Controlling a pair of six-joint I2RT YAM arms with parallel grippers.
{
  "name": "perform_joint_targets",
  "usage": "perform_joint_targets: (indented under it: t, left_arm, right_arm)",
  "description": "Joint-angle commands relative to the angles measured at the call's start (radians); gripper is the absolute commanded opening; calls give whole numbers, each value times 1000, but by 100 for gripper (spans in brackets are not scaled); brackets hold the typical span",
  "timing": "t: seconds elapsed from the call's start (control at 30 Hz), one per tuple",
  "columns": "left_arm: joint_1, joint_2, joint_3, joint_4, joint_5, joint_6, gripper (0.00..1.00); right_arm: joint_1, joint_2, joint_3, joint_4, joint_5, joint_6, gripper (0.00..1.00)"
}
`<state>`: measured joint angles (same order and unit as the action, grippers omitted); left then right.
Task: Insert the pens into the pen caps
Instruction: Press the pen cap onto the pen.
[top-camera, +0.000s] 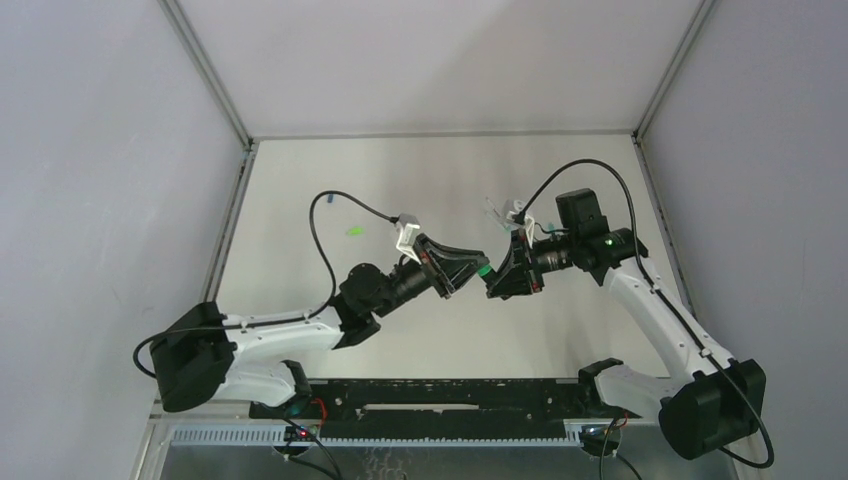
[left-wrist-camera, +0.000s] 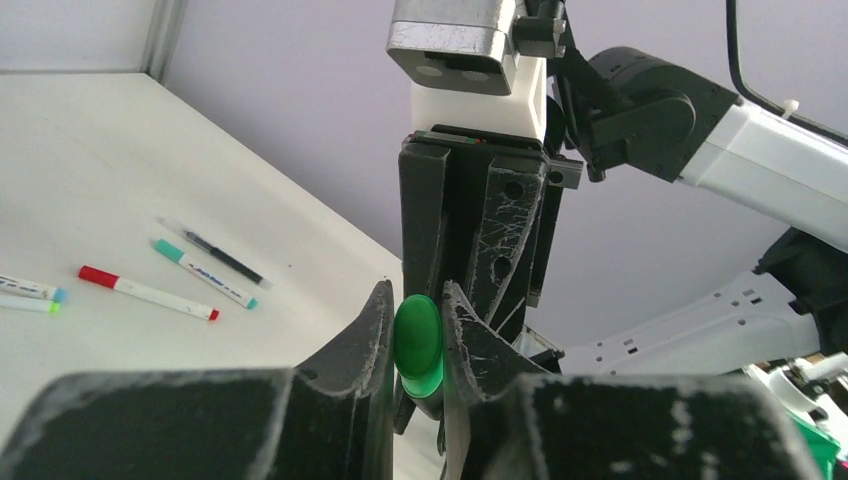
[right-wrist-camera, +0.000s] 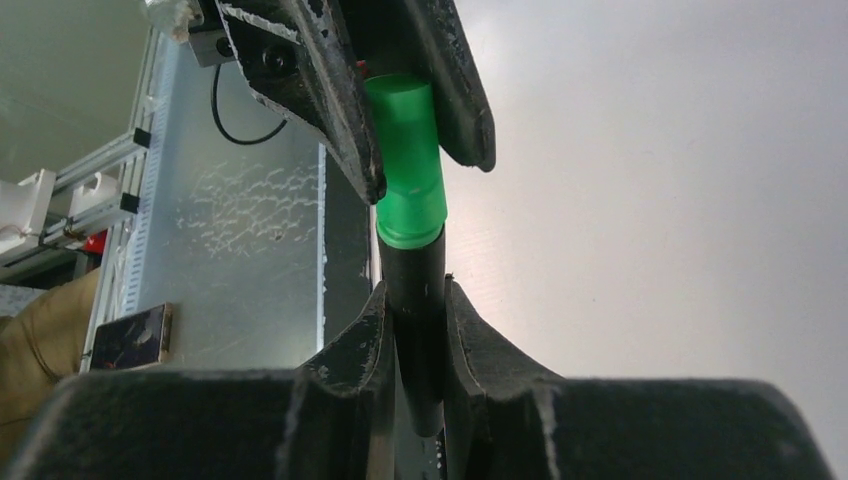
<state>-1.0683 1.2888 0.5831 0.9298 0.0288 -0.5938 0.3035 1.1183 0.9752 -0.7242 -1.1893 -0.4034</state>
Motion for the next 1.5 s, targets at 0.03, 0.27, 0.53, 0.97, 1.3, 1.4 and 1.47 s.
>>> perform_joint_targets:
  t: [0.03,0.27,0.53,0.97,1.3,1.4,1.47]
  left_arm:
    - [-153,147,-70,-285,579,-69,0]
    - [-154,165,-86,-279,682,-6,0]
    - [-159,208,21,-664,545,119,0]
    - [-174,20,-49,-806,498,162,0]
    - [-219,65,-44,-745,624,170,0]
    - [-196,45,-54,-780,564,160,0]
    - [-167,12,-59,-778,504,134,1]
  right_arm:
    - [-7,-28,134,316,103,-25,0]
    - [-7,-10,141,233,-147,-78,0]
    - [52,-23,131,256,81,2,0]
    - [69,-20,89,167,-8,-209,0]
    - [94,-21,90,37,-84,-385,0]
    - [98,-22,90,17,-62,-398,0]
    - [103,-16,91,17,-52,-386,0]
